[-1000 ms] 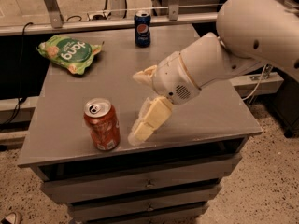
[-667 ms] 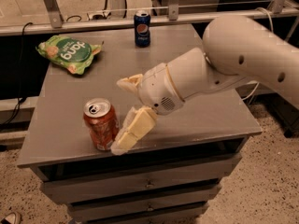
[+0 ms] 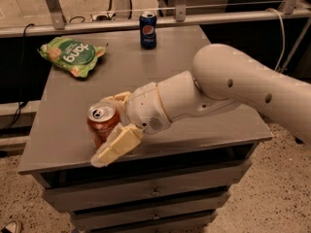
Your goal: Move coke can near green rice chip bag
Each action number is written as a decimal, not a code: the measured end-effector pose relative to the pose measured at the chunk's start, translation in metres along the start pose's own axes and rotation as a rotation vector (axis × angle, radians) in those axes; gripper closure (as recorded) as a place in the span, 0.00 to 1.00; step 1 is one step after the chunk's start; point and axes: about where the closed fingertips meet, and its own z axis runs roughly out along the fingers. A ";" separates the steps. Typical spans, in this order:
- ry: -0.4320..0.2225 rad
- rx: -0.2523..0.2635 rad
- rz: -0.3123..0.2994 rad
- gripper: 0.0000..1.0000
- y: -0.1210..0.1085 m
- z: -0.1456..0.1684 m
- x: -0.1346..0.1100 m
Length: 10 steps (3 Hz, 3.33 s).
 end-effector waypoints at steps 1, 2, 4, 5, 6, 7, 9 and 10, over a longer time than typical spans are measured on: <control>-0.013 0.017 0.018 0.40 -0.007 0.004 0.001; -0.036 0.078 0.043 0.64 -0.028 -0.011 -0.004; -0.046 0.267 0.000 1.00 -0.073 -0.109 -0.038; -0.054 0.304 -0.027 1.00 -0.081 -0.128 -0.053; -0.053 0.303 -0.027 1.00 -0.080 -0.127 -0.053; -0.070 0.336 -0.071 1.00 -0.091 -0.127 -0.063; -0.077 0.411 -0.091 1.00 -0.185 -0.106 -0.056; -0.091 0.400 -0.067 1.00 -0.230 -0.075 -0.046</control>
Offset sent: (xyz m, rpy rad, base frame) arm 0.0607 -0.0285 0.0220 0.0685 0.0036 -0.1863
